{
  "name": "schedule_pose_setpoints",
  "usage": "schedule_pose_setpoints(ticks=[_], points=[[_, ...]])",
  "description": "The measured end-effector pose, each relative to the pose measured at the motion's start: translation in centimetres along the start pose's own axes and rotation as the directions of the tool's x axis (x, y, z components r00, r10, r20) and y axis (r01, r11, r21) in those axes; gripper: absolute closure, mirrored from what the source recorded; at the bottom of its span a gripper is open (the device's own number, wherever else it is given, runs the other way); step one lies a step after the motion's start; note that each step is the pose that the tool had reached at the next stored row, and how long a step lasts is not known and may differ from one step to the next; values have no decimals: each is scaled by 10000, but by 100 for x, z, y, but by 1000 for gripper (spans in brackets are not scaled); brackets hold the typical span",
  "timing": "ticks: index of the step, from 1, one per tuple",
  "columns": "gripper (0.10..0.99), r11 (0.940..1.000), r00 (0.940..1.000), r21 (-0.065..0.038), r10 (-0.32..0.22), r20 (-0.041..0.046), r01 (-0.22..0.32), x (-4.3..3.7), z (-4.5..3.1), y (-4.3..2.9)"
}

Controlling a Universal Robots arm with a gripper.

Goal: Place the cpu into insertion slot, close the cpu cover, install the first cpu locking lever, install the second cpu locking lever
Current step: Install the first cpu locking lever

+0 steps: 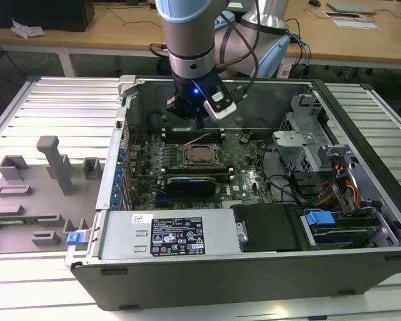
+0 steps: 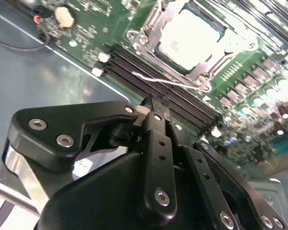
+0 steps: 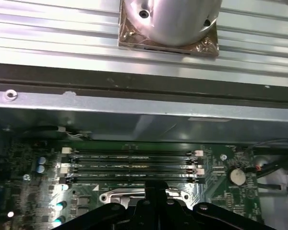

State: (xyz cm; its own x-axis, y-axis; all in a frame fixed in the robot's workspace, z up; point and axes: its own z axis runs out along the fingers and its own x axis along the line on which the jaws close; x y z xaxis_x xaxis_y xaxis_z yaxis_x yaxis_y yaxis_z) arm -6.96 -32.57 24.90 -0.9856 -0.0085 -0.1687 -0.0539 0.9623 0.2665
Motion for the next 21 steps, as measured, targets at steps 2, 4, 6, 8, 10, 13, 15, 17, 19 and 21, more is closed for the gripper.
schedule_pose_setpoints(ticks=[2,4,6,8,10,13,15,17,19,21], points=[[980,10000,9997,2,-61,216,61,15,2,-1],[980,10000,9995,0,-87,309,87,20,7,-2],[980,10000,9995,0,-86,310,86,20,8,-3],[980,10000,9995,-8,-85,313,85,24,24,-7],[980,10000,9993,-19,-93,352,94,31,42,-12],[980,9999,9988,-25,-152,468,153,49,70,-20],[980,9998,9985,-27,-182,509,184,66,95,-27],[980,9998,9983,-28,-206,537,208,82,141,-40],[980,9998,9982,-28,-215,558,217,90,184,-52],[980,9997,9981,-28,-226,581,228,98,227,-64]])
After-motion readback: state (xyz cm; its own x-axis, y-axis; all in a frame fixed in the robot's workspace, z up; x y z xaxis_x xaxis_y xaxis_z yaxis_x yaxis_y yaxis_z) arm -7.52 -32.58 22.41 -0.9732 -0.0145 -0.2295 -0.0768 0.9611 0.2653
